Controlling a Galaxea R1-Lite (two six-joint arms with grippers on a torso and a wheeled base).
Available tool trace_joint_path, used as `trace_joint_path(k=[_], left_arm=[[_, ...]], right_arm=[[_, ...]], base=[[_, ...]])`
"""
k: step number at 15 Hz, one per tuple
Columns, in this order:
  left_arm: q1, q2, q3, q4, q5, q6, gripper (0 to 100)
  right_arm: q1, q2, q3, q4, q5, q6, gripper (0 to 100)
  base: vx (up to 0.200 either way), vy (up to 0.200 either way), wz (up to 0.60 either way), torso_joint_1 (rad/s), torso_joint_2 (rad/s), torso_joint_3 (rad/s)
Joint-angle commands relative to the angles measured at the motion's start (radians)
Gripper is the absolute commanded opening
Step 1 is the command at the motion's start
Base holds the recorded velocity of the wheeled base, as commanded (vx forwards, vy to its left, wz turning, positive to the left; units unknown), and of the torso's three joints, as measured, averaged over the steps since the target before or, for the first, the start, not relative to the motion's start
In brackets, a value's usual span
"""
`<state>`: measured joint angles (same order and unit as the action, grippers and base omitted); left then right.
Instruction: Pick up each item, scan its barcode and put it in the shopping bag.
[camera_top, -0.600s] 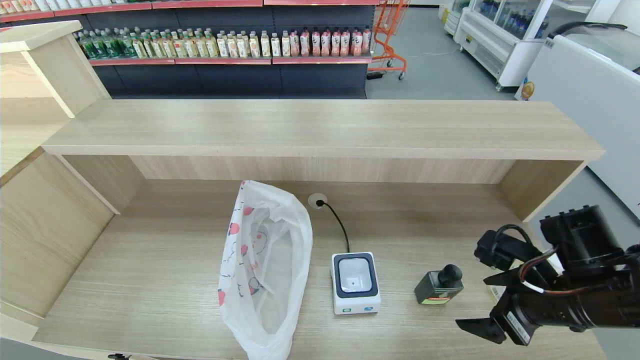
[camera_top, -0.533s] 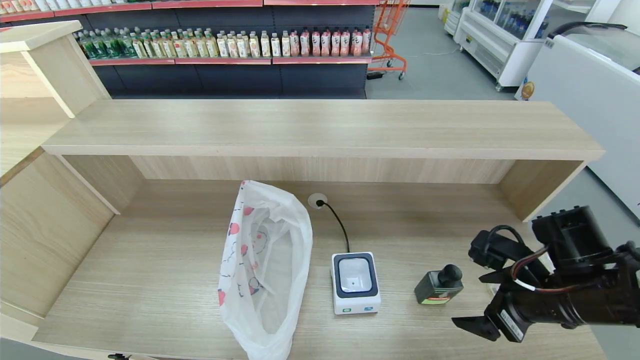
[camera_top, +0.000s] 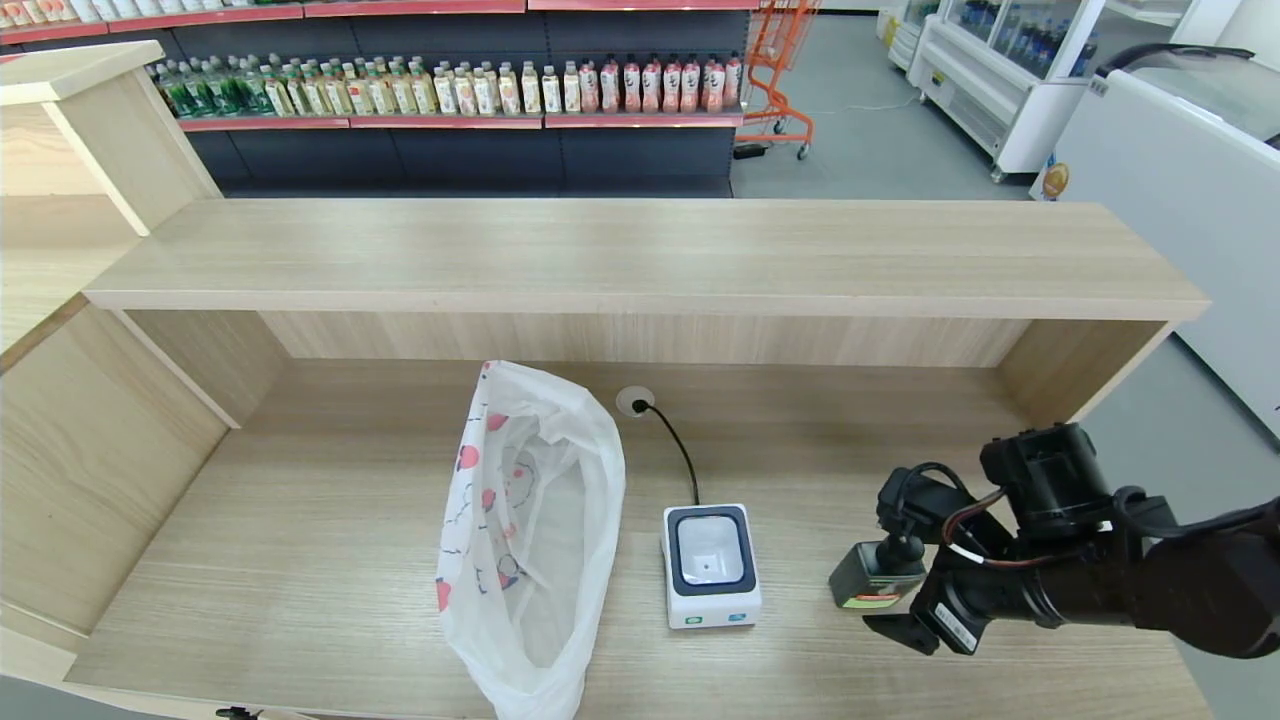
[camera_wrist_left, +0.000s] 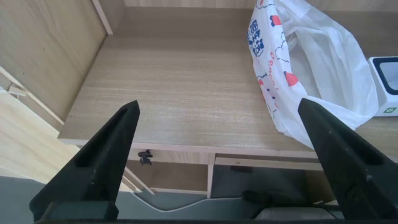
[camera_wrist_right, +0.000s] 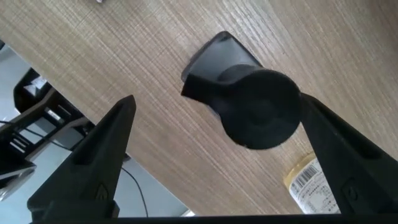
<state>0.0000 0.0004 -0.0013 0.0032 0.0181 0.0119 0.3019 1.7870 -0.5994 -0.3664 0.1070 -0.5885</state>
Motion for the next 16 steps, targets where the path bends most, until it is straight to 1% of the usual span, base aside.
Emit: trace_joint_path(k=[1,4,6,10,11,16], left_arm=[[0.0,0.0,0.0,0.0,0.0,0.0,100],[0.0,0.0,0.0,0.0,0.0,0.0,100],[0.0,0.0,0.001,0.0,0.0,0.0,100],[0.0,0.0,0.0,0.0,0.0,0.0,100],[0.0,0.0,0.0,0.0,0.0,0.0,100],[0.0,0.0,0.0,0.0,0.0,0.0,100]], right_arm=[[0.0,0.074,-0.002,-0.045,0.002,0.001,100],[0.008,0.12,0.0,-0.135,0.023,0.003,100],[0.006,0.147,-0.002,-0.175,0.071,0.003,100],[0.008,0.169,0.007,-0.213,0.091,0.001,100],[0.008,0.169,0.007,-0.215,0.091,0.001,0],[0.009,0.158,0.012,-0.233,0.102,0.009,0]], base=[[0.0,0.0,0.0,0.0,0.0,0.0],[0.0,0.0,0.0,0.0,0.0,0.0],[0.0,0.0,0.0,0.0,0.0,0.0],[0.0,0.0,0.0,0.0,0.0,0.0],[0.0,0.0,0.0,0.0,0.0,0.0],[0.0,0.0,0.0,0.0,0.0,0.0]])
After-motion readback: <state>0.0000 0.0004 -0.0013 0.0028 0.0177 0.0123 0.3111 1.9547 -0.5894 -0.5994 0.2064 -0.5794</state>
